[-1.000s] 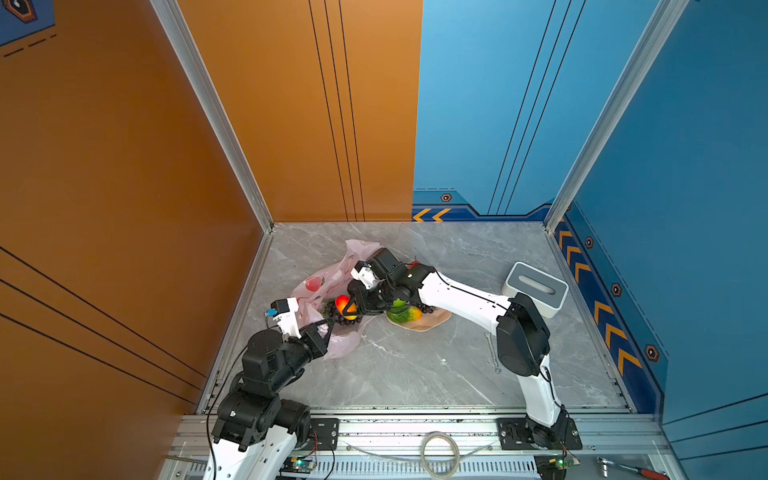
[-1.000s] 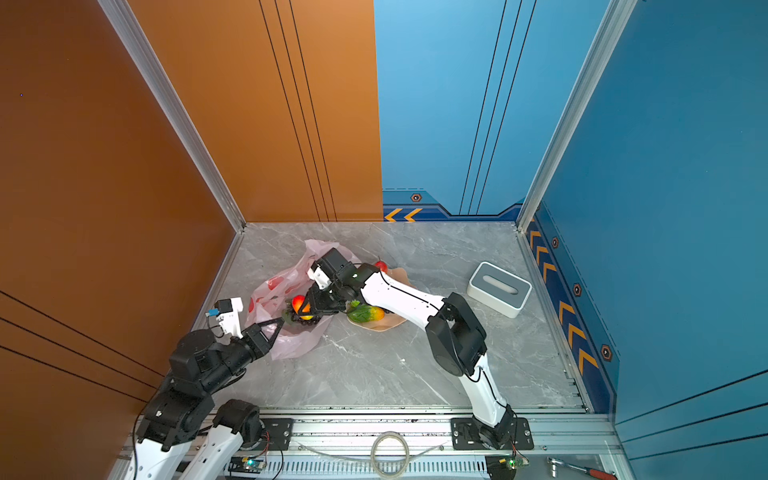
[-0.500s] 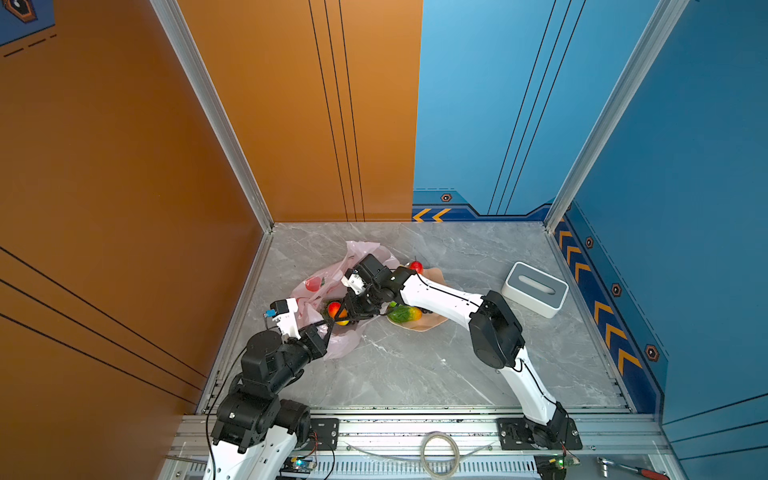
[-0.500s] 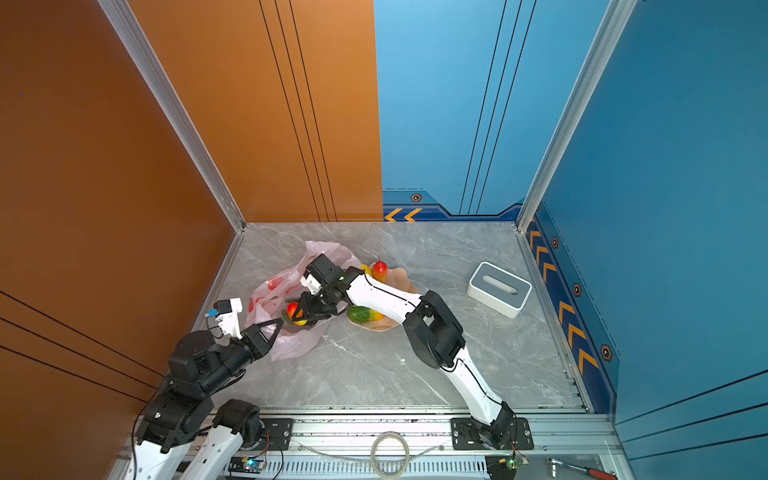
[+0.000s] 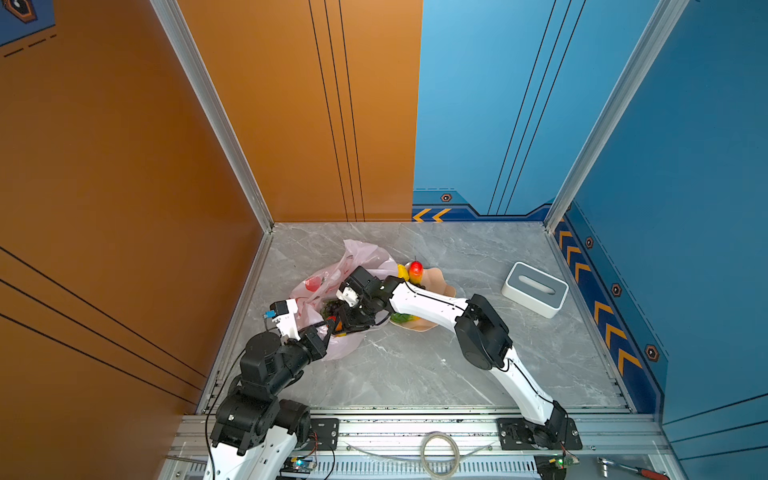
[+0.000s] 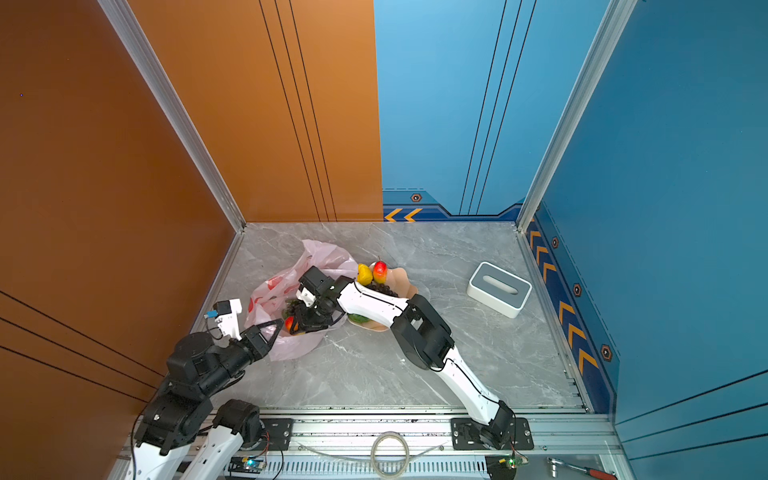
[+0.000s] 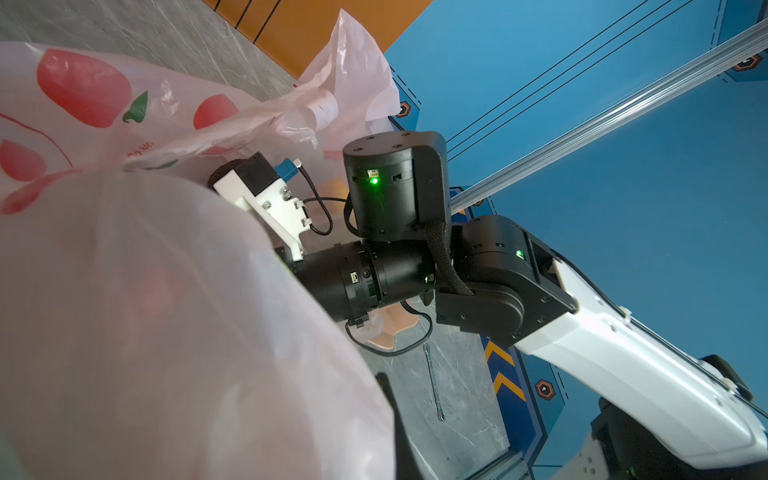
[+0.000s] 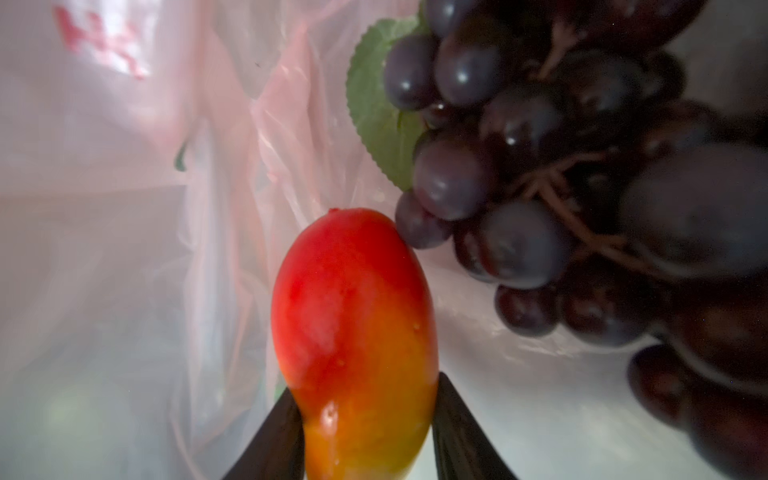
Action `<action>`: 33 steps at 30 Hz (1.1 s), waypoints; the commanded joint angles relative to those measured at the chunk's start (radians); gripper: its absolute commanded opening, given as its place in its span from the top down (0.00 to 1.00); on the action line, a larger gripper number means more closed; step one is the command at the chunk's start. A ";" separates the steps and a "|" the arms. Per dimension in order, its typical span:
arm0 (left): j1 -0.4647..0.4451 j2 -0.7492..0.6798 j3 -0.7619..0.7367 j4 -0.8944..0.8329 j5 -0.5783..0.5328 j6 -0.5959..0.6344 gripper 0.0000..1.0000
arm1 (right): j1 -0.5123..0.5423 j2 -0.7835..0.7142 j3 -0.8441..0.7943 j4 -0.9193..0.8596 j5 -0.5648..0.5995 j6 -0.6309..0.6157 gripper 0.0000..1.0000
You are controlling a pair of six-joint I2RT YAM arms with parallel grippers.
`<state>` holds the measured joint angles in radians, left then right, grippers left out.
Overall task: Place the fruits into the plastic bag
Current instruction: 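Lower the mango deep into the pink bag beside the grapes and open the right gripper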
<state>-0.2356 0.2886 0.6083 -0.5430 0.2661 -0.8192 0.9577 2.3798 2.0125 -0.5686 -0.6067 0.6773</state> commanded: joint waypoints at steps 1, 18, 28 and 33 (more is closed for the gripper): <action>0.010 -0.006 0.008 -0.003 0.019 0.005 1.00 | 0.001 0.022 0.035 -0.028 -0.007 0.006 0.49; 0.012 -0.004 0.007 -0.002 0.017 0.003 1.00 | 0.005 0.012 0.037 -0.038 0.000 -0.004 0.22; 0.012 -0.014 0.000 -0.005 0.017 0.002 1.00 | 0.015 -0.024 0.037 -0.066 0.037 -0.029 0.11; 0.012 -0.018 0.000 -0.006 0.016 0.002 1.00 | 0.023 -0.071 0.037 -0.103 0.089 -0.056 0.01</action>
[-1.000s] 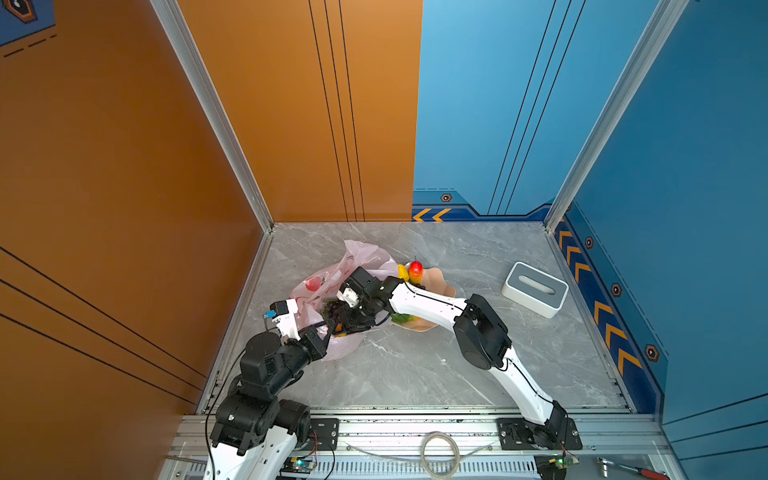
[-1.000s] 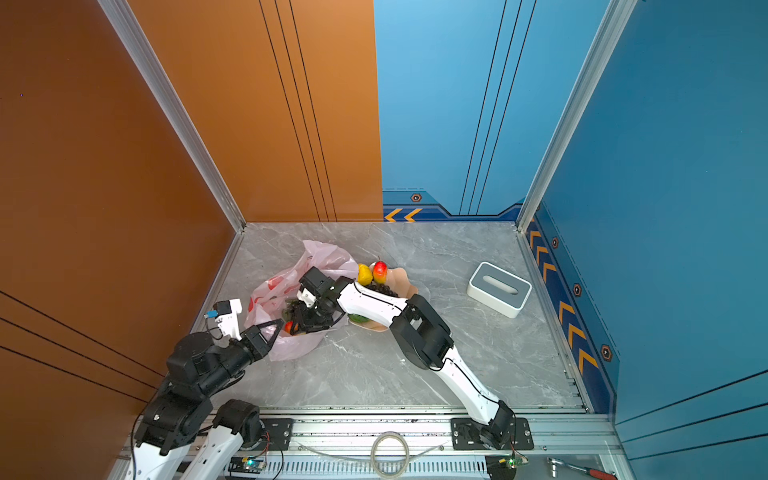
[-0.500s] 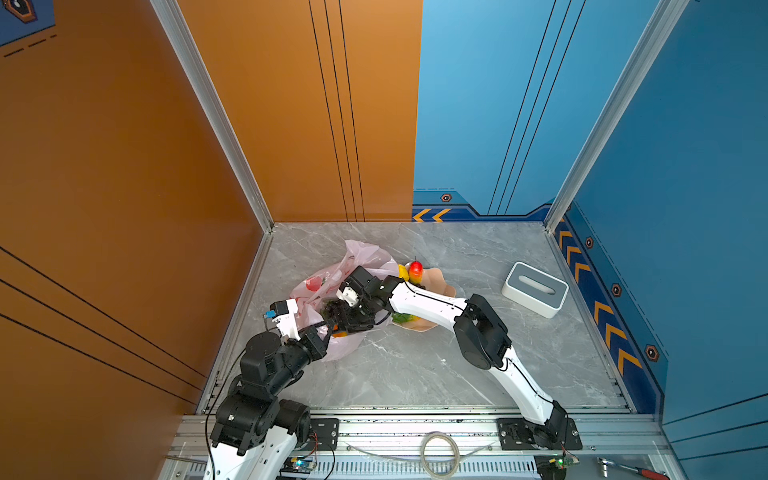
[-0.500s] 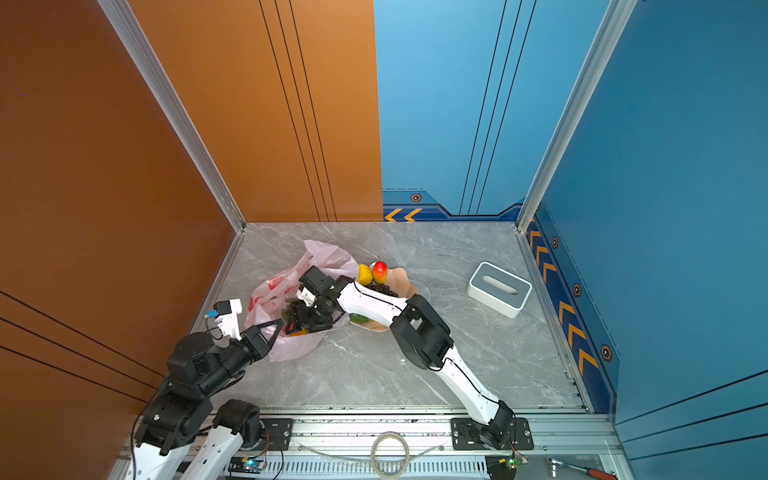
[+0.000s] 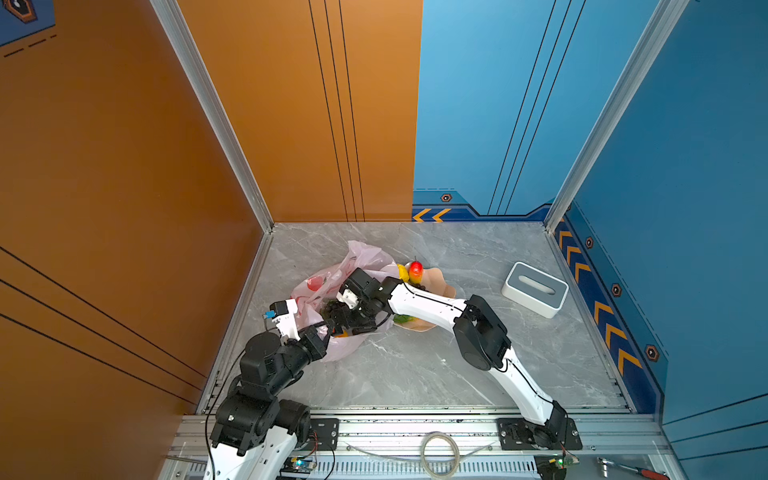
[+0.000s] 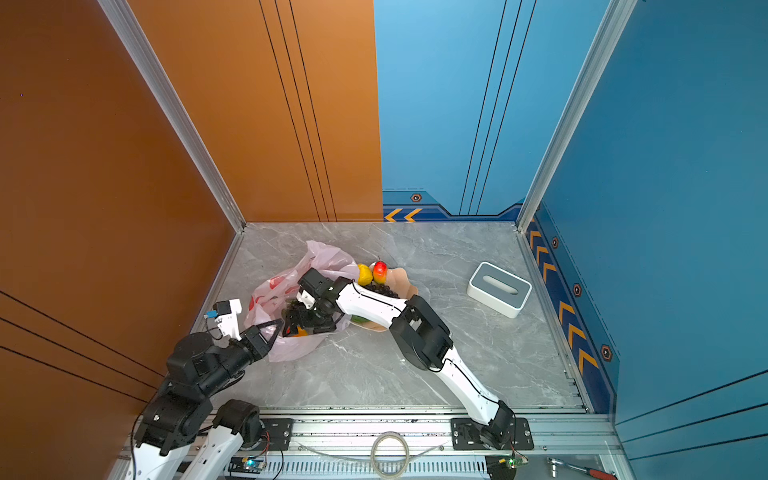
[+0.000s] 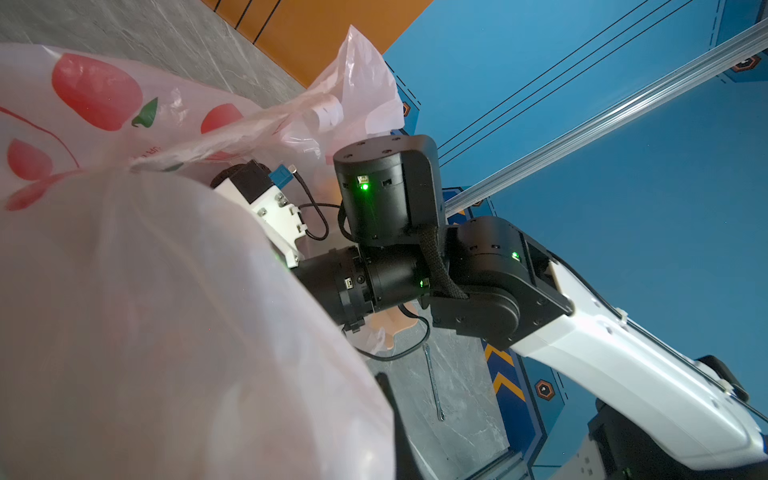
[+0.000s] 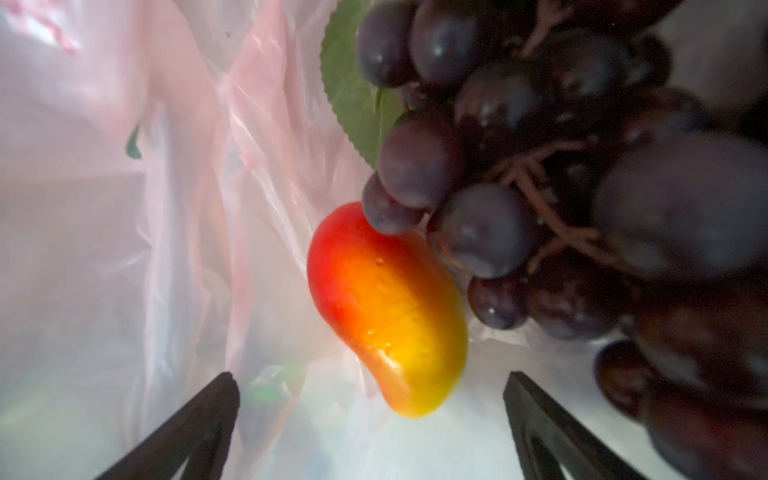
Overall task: Place the fruits into the plastic bag
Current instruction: 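Lower the mango deep into the pink bag beside the grapes and open the right gripper, then withdraw the right gripper from the bag back over the fruit bowl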
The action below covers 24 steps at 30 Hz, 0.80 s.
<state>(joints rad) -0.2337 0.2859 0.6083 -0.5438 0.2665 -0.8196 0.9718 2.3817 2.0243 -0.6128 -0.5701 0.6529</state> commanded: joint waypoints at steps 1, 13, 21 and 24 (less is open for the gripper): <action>0.010 -0.015 0.000 -0.006 0.015 0.002 1.00 | 0.011 -0.084 0.025 -0.069 0.065 -0.040 0.01; 0.011 -0.019 0.000 -0.007 0.013 0.002 1.00 | 0.026 -0.217 0.043 -0.160 0.186 -0.103 0.00; 0.013 -0.027 -0.004 -0.016 0.010 0.004 1.00 | 0.044 -0.291 0.085 -0.256 0.351 -0.176 0.00; 0.013 -0.027 -0.002 -0.017 0.010 0.004 1.00 | 0.045 -0.342 0.086 -0.273 0.406 -0.191 0.00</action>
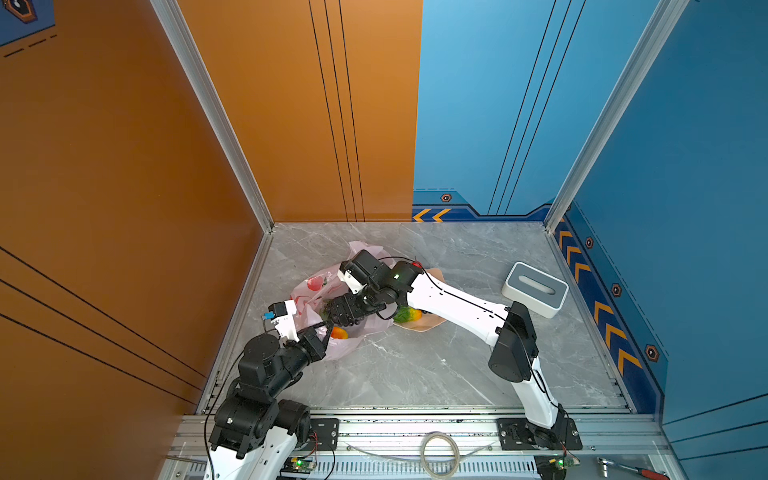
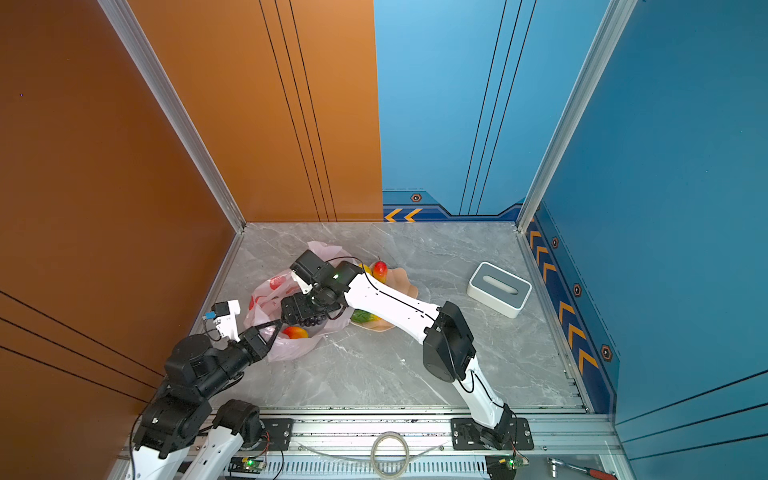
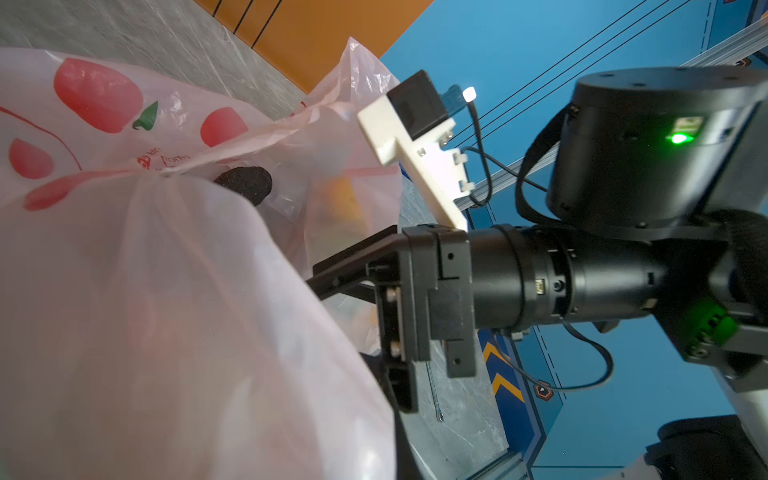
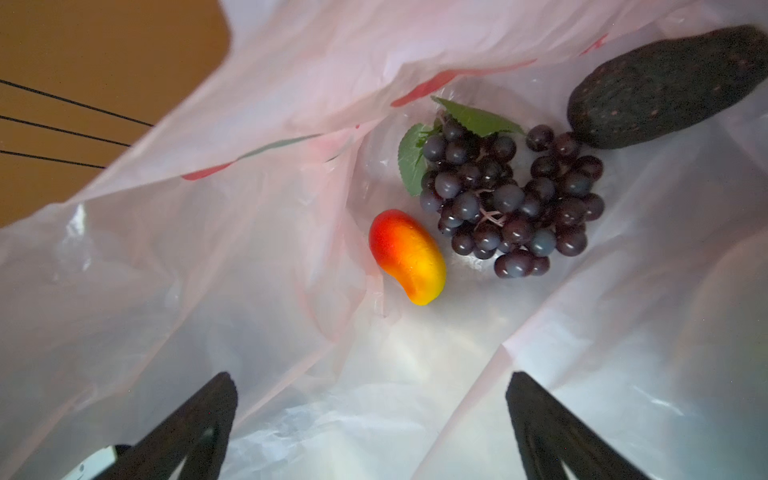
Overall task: Place the fruits into the plastic bag
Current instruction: 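Withdraw the right gripper from the bag back over the fruit bowl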
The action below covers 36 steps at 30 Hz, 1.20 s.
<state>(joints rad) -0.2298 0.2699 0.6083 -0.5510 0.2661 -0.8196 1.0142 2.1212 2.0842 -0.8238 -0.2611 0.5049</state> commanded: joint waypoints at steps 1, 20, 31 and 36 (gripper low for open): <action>0.010 -0.010 -0.002 -0.010 0.010 0.004 1.00 | 0.003 -0.097 0.025 -0.068 0.122 -0.048 0.00; 0.012 -0.006 0.000 -0.009 0.004 0.007 1.00 | -0.199 -0.401 -0.258 -0.010 0.382 -0.058 0.00; 0.015 0.000 0.013 -0.015 0.005 0.015 1.00 | -0.466 -0.319 -0.387 0.125 0.086 -0.024 0.00; 0.017 0.002 0.031 -0.031 -0.001 0.023 1.00 | -0.474 -0.209 -0.300 0.114 0.046 -0.055 0.00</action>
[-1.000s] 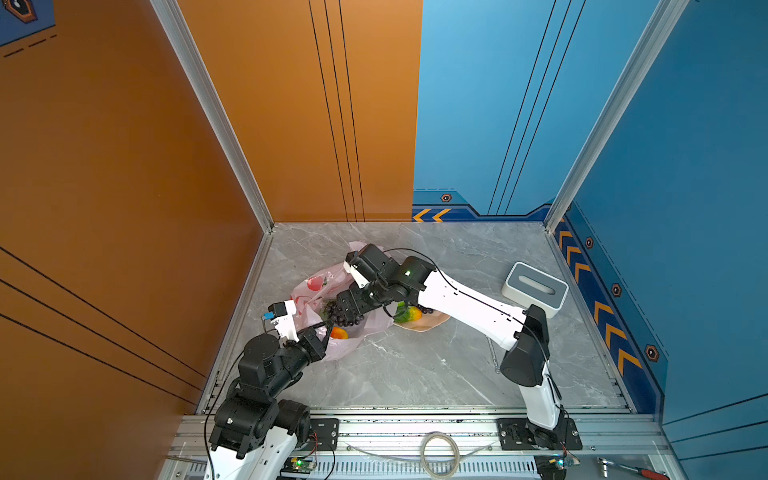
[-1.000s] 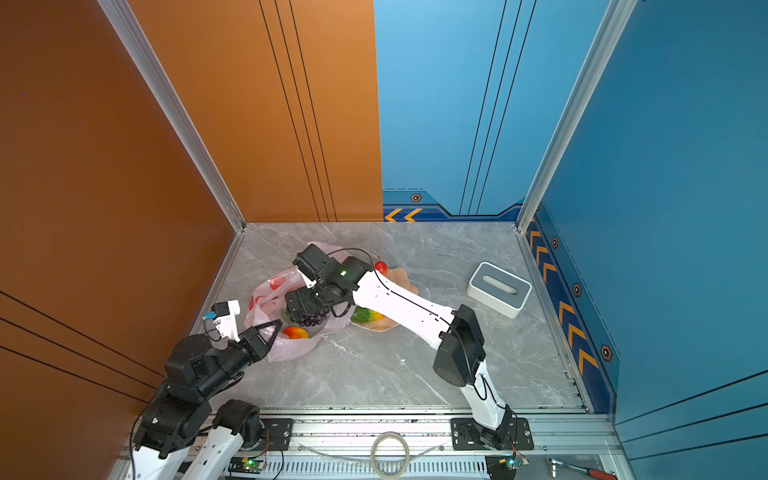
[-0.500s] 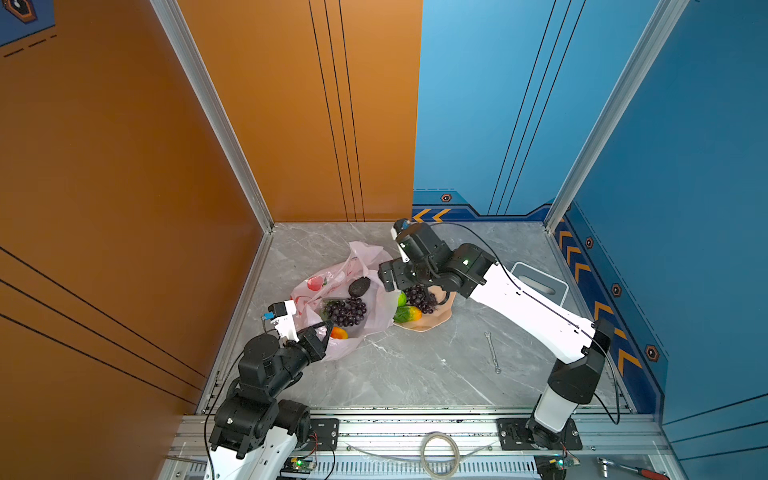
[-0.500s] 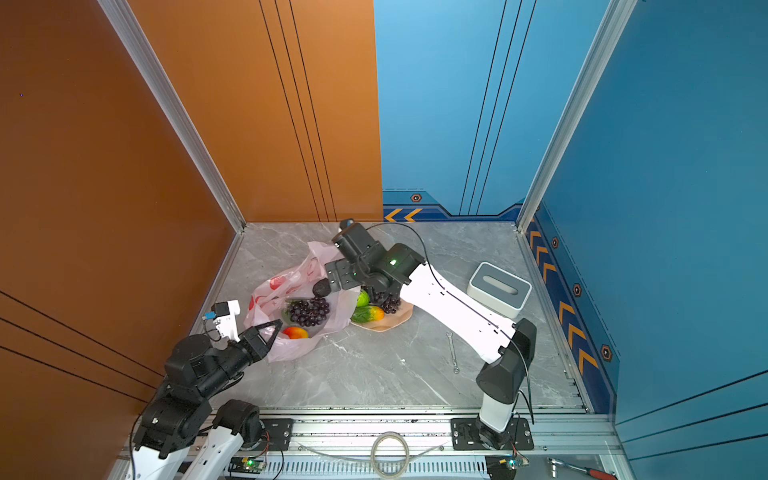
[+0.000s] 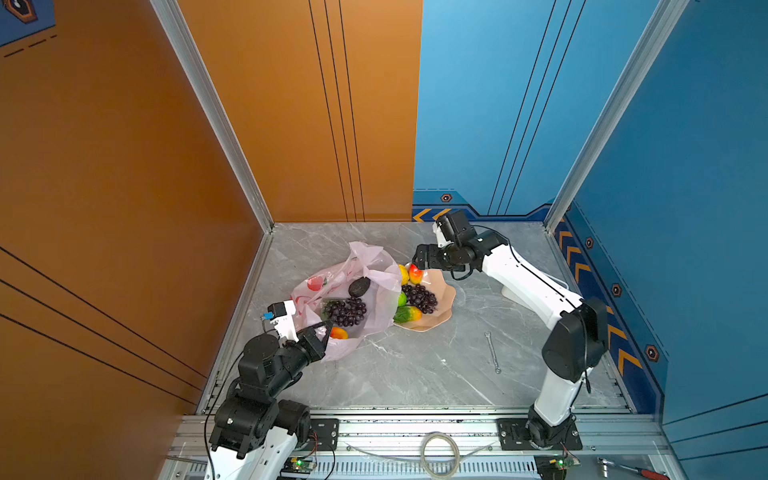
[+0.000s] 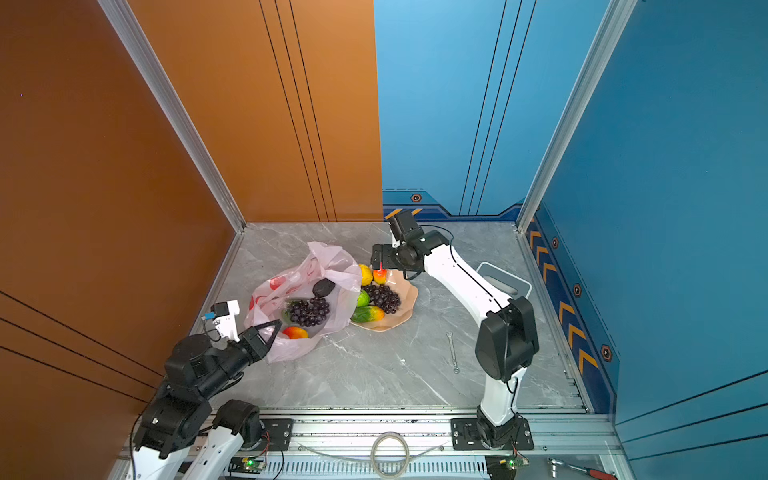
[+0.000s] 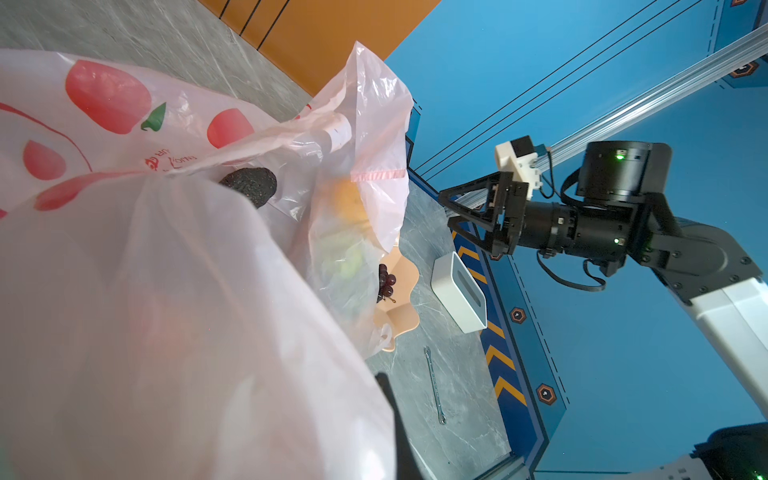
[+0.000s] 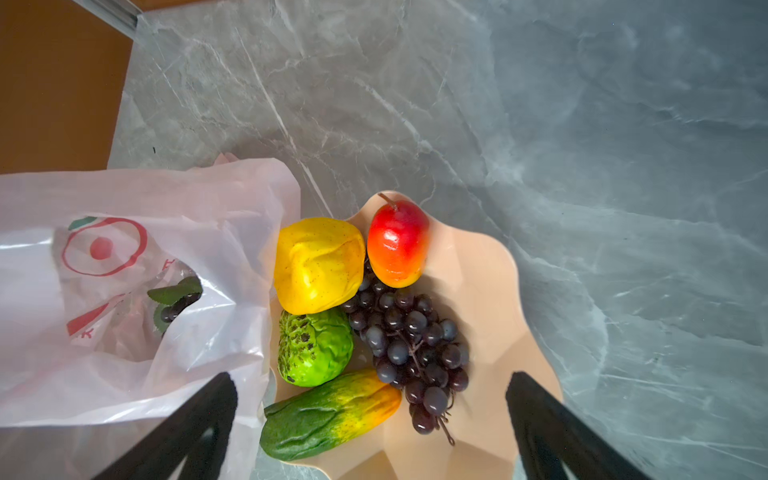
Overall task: Place the fruits into the plastic bag
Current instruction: 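Withdraw the right gripper from the bag back over the fruit bowl, then lower the right gripper onto the red apple in the bowl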
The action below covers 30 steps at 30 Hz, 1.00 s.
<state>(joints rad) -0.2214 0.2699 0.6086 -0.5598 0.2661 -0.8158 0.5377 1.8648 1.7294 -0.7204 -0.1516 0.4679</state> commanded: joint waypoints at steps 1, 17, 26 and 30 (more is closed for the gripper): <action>0.010 0.003 0.034 -0.025 -0.002 0.021 1.00 | 0.001 0.071 0.061 0.005 -0.063 -0.018 0.00; 0.014 0.004 0.045 -0.041 0.006 0.036 1.00 | 0.002 0.233 0.164 0.006 0.108 0.061 0.14; 0.018 -0.001 0.053 -0.062 0.005 0.049 1.00 | 0.003 0.287 0.185 0.011 0.121 0.092 0.23; 0.020 -0.004 0.053 -0.068 0.005 0.052 1.00 | 0.005 0.299 0.186 0.017 0.120 0.097 0.25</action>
<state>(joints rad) -0.2138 0.2714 0.6327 -0.6044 0.2661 -0.7891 0.5385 2.1506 1.8900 -0.7132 -0.0555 0.5484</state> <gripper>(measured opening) 0.045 0.754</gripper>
